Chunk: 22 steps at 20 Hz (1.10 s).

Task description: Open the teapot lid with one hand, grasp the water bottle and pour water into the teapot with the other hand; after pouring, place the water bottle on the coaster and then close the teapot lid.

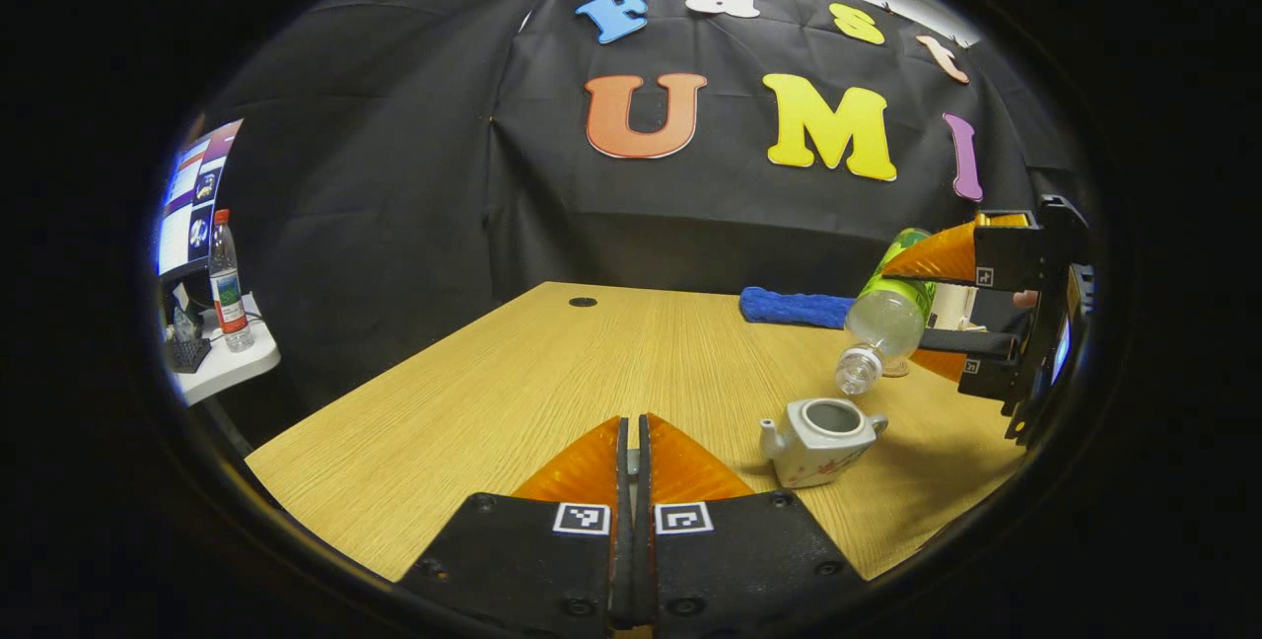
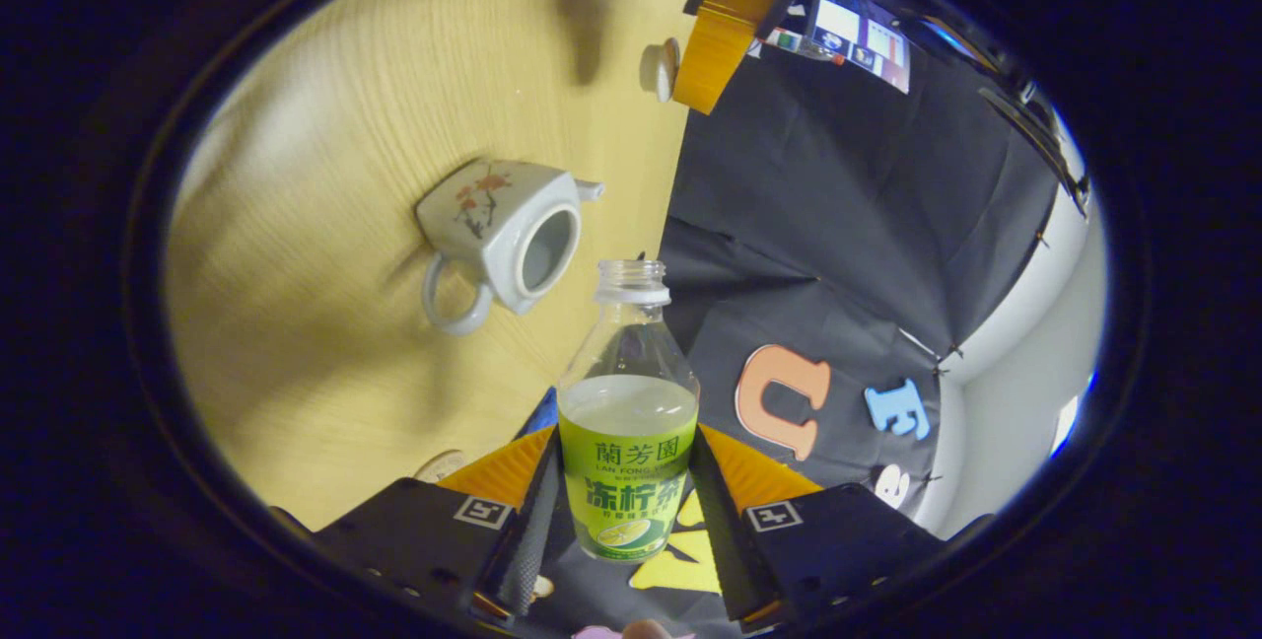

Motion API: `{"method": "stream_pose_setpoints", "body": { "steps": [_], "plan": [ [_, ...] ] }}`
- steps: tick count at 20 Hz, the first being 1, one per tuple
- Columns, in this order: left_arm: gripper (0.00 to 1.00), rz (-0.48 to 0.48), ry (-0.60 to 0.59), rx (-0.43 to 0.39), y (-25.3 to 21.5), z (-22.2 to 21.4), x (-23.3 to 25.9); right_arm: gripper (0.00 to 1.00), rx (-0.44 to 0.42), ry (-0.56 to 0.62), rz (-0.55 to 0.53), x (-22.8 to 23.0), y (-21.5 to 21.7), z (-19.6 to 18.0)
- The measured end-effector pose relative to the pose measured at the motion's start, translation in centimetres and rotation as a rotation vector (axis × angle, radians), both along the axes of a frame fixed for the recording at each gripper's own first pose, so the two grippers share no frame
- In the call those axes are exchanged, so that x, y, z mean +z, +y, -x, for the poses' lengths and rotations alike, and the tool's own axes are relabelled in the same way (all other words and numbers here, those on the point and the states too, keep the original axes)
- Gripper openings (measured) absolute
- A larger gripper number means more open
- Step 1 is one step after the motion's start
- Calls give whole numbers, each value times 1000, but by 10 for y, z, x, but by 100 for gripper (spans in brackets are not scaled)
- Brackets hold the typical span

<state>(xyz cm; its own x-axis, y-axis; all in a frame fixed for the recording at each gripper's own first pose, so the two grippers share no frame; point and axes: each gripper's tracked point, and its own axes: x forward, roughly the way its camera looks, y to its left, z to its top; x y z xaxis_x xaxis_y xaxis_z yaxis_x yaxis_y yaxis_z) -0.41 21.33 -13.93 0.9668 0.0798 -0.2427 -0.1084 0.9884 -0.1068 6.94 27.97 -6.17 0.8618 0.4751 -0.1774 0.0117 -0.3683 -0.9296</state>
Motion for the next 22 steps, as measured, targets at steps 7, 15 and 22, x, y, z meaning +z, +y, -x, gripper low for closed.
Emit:
{"method": "stream_pose_setpoints", "body": {
  "steps": [7,15,22],
  "plan": [
    [2,-12,-3,-13,-8,-3,4,71,-91,285,-382,-4,-8,0],
    [3,-41,-23,-52,-31,-7,18,73,-229,638,-1120,41,-35,-32],
    [3,-63,-37,-81,-43,-6,27,72,-424,828,-1712,29,-88,-118]
  ]
}}
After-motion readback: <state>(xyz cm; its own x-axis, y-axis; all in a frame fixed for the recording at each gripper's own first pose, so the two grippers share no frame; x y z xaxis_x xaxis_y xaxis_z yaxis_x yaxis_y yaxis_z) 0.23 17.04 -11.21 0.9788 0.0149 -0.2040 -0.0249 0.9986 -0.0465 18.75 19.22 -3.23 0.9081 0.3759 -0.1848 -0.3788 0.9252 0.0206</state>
